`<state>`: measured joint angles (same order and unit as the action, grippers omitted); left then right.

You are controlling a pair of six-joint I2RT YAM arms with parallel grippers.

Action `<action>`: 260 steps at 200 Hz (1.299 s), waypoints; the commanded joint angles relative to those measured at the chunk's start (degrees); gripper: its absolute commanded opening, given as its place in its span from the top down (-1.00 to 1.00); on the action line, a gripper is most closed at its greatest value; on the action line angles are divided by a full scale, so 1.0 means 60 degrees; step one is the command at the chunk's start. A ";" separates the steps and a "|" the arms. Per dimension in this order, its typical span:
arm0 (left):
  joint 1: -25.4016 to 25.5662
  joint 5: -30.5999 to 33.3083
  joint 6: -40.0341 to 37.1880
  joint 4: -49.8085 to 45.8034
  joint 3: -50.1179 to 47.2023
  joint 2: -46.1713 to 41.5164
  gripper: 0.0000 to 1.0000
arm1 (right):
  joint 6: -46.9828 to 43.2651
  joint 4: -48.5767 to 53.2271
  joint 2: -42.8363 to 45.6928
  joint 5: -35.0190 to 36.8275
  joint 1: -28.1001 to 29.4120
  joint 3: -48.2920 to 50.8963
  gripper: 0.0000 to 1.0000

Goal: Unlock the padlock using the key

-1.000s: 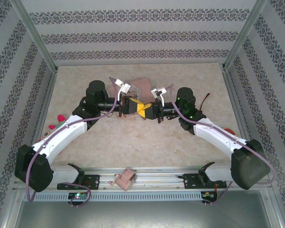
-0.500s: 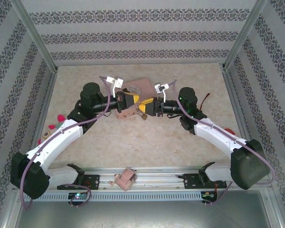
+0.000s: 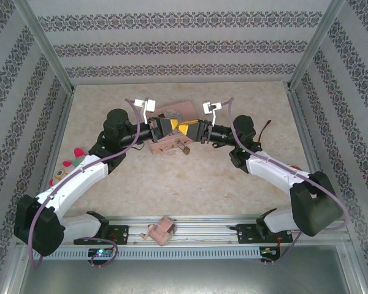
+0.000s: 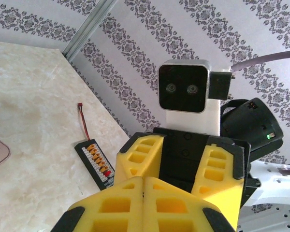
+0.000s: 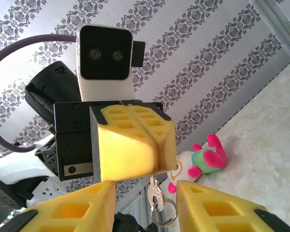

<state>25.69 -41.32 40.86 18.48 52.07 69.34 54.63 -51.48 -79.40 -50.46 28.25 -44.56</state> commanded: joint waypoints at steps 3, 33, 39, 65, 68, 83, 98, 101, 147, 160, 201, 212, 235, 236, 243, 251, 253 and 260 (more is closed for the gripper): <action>-0.0138 -0.0071 0.0250 0.0827 -0.0077 0.0032 1.00 | 0.0480 -0.1206 -0.0219 0.0027 -0.0035 0.0072 0.28; -0.0161 -0.0006 0.0286 0.0989 -0.0130 0.0045 1.00 | 0.0829 -0.1695 -0.0481 -0.0089 -0.0035 -0.0007 0.36; -0.0157 0.0005 0.0342 0.1087 -0.0155 0.0070 1.00 | 0.0858 -0.1726 -0.0519 -0.0103 -0.0035 -0.0026 0.39; -0.0168 0.0004 0.0558 0.1495 -0.0226 0.0173 1.00 | 0.1068 -0.1968 -0.0725 -0.0207 -0.0025 -0.0129 0.45; -0.0179 0.0002 0.0578 0.1539 -0.0229 0.0178 1.00 | 0.1086 -0.1990 -0.0740 -0.0215 -0.0021 -0.0140 0.46; -0.0194 0.0031 0.0673 0.1714 -0.0272 0.0234 1.00 | 0.1145 -0.2068 -0.0797 -0.0226 -0.0017 -0.0162 0.46; -0.0214 0.0091 0.0768 0.1881 -0.0315 0.0285 1.00 | 0.1186 -0.2113 -0.0817 -0.0259 0.0007 -0.0189 0.46; -0.0221 0.0101 0.0780 0.1924 -0.0333 0.0284 1.00 | 0.1192 -0.2113 -0.0830 -0.0260 0.0006 -0.0198 0.46; -0.0261 0.0127 0.1067 0.2445 -0.0425 0.0417 1.00 | 0.1221 -0.2142 -0.0919 -0.0255 0.0111 -0.0225 0.46; -0.0260 0.0122 0.1085 0.2485 -0.0417 0.0414 1.00 | 0.1235 -0.2182 -0.0946 -0.0234 0.0124 -0.0232 0.47; -0.0254 0.0108 0.1177 0.2585 -0.0484 0.0428 1.00 | 0.1289 -0.2266 -0.1006 -0.0195 0.0140 -0.0277 0.48; -0.0261 0.0080 0.1216 0.2617 -0.0491 0.0446 1.00 | 0.1312 -0.2299 -0.1023 -0.0189 0.0142 -0.0307 0.47; -0.0261 0.0044 0.1303 0.2746 -0.0523 0.0457 1.00 | 0.1374 -0.2390 -0.1057 -0.0129 0.0142 -0.0319 0.47; -0.0257 0.0038 0.1311 0.2741 -0.0522 0.0463 1.00 | 0.1371 -0.2398 -0.1054 -0.0122 0.0141 -0.0321 0.47; -0.0258 0.0039 0.1316 0.2761 -0.0543 0.0460 1.00 | 0.1376 -0.2431 -0.1064 -0.0116 0.0140 -0.0336 0.47; -0.0263 0.0035 0.1329 0.2766 -0.0547 0.0470 1.00 | 0.1391 -0.2462 -0.1081 -0.0102 0.0148 -0.0363 0.47; -0.0260 0.0032 0.1333 0.2772 -0.0549 0.0470 1.00 | 0.1396 -0.2475 -0.1098 -0.0109 0.0153 -0.0373 0.47; -0.0259 0.0053 0.1336 0.2796 -0.0562 0.0481 1.00 | 0.1413 -0.2526 -0.1122 -0.0103 0.0155 -0.0401 0.47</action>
<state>24.88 -40.42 47.94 31.00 49.34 71.81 62.74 -62.61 -85.47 -50.81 28.38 -45.04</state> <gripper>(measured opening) 0.052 0.267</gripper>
